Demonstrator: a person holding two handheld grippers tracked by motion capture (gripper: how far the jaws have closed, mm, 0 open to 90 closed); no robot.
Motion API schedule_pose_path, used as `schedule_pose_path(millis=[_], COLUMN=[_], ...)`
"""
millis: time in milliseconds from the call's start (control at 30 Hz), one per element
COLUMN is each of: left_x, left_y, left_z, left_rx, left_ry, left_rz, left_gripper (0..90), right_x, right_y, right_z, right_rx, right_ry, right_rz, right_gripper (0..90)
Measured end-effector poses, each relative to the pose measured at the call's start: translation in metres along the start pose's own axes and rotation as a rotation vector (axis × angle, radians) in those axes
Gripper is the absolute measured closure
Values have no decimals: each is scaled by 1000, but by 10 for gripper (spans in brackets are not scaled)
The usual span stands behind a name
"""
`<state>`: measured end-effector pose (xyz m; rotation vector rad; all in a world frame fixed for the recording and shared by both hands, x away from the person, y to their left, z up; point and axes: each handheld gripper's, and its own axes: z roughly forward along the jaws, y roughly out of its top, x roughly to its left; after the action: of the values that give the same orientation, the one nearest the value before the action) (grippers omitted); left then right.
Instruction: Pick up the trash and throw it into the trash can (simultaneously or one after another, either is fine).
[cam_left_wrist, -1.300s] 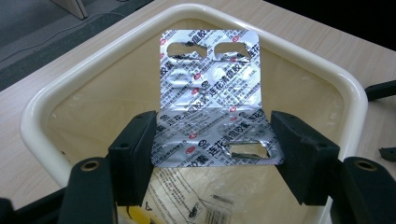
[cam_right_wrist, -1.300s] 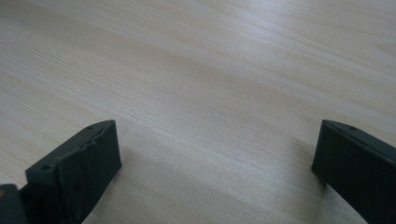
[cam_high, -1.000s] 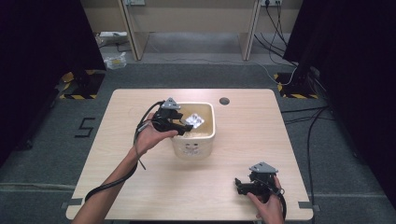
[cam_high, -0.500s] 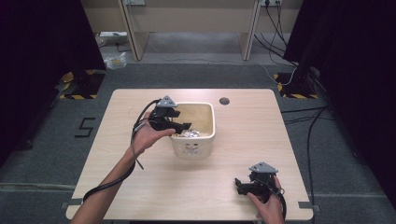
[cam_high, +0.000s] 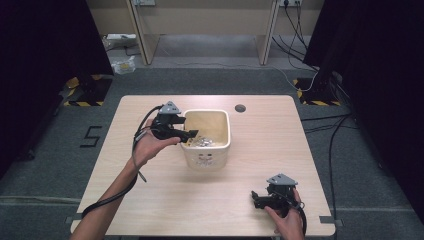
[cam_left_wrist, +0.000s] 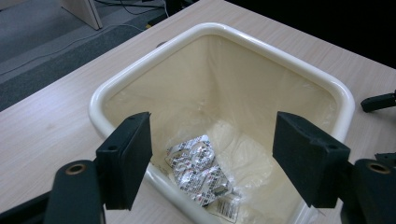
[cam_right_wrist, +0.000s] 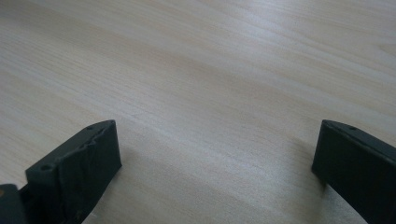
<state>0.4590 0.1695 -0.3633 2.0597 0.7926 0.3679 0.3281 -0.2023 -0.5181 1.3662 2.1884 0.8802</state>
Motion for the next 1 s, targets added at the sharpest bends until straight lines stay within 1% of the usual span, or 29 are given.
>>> schedule_pose_path(millis=[100, 300, 333, 433, 467, 500, 567, 600, 800, 867, 900, 1000], left_x=[2, 11, 11, 19, 19, 23, 28, 28, 41, 42, 45, 49], left_y=[-1, -4, -4, -7, -7, -8, -10, -10, -20, -22, -25, -31], left_z=[-4, -18, -18, -26, -26, -31, -34, -34, -44, -45, -46, -46], left_rx=[-4, -23, -23, -29, -29, -35, -37, -37, -37, -37, -34, -34], left_ry=[7, 25, 25, 44, 44, 52, 61, 61, 85, 88, 91, 95], left_rz=[-1, -15, -15, -26, -26, -35, -41, -41, -67, -72, -77, -91], left_gripper=[280, 280, 280, 281, 281, 281, 281, 282, 282, 282, 282, 283], right_x=[0, 0, 0, 0, 0, 0, 0, 0, 0, 0, 0, 0], right_y=[0, 0, 0, 0, 0, 0, 0, 0, 0, 0, 0, 0], right_z=[0, 0, 0, 0, 0, 0, 0, 0, 0, 0, 0, 0], right_rx=[0, 0, 0, 0, 0, 0, 0, 0, 1, 0, 0, 0], right_ry=[0, 0, 0, 0, 0, 0, 0, 0, 0, 0, 0, 0], right_rz=[-1, 0, 0, 0, 0, -1, -1, -1, -1, -1, 0, 0], right_gripper=[10, 10, 10, 10, 10, 10, 10, 10, 10, 10, 9, 10])
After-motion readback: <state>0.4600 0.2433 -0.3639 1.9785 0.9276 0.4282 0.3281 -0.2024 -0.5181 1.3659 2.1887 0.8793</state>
